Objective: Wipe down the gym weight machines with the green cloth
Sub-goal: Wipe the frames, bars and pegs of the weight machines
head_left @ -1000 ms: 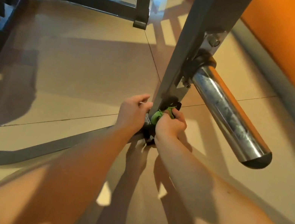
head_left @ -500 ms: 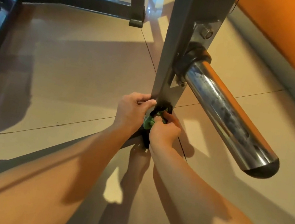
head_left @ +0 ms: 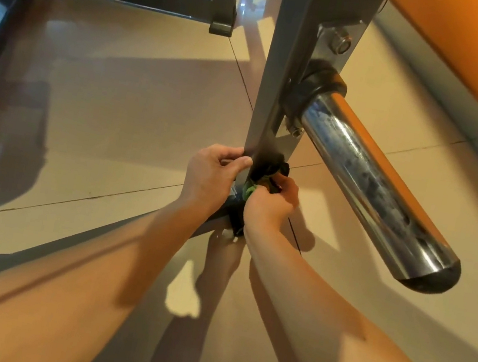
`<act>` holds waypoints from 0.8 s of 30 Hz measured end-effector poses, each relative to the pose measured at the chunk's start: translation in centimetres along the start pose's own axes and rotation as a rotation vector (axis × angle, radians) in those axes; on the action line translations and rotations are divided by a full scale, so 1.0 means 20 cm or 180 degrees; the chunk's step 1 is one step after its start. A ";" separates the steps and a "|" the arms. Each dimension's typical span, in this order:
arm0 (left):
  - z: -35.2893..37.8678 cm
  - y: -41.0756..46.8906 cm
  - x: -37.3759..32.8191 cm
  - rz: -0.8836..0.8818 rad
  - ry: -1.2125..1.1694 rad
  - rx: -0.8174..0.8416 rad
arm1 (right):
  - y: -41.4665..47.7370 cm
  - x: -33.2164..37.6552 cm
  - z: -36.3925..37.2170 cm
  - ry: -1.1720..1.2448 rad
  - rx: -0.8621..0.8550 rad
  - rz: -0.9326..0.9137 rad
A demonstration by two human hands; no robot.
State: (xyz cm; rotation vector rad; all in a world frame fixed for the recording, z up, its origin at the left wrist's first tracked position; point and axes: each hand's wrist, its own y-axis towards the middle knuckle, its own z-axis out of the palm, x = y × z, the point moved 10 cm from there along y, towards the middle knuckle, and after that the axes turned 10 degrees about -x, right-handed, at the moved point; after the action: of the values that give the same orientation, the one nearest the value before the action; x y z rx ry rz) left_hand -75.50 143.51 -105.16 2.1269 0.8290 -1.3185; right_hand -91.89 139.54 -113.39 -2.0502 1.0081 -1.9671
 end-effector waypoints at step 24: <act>-0.02 0.01 -0.03 -0.0135 -0.0029 0.0234 | 0.17 -0.17 0.09 -0.0963 0.0472 -0.0021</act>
State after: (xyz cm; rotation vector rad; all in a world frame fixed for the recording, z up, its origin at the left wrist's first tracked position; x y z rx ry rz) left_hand -75.39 143.45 -104.44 2.1690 0.8383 -1.3996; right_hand -91.20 138.08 -118.25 -2.1806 0.7686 -1.6126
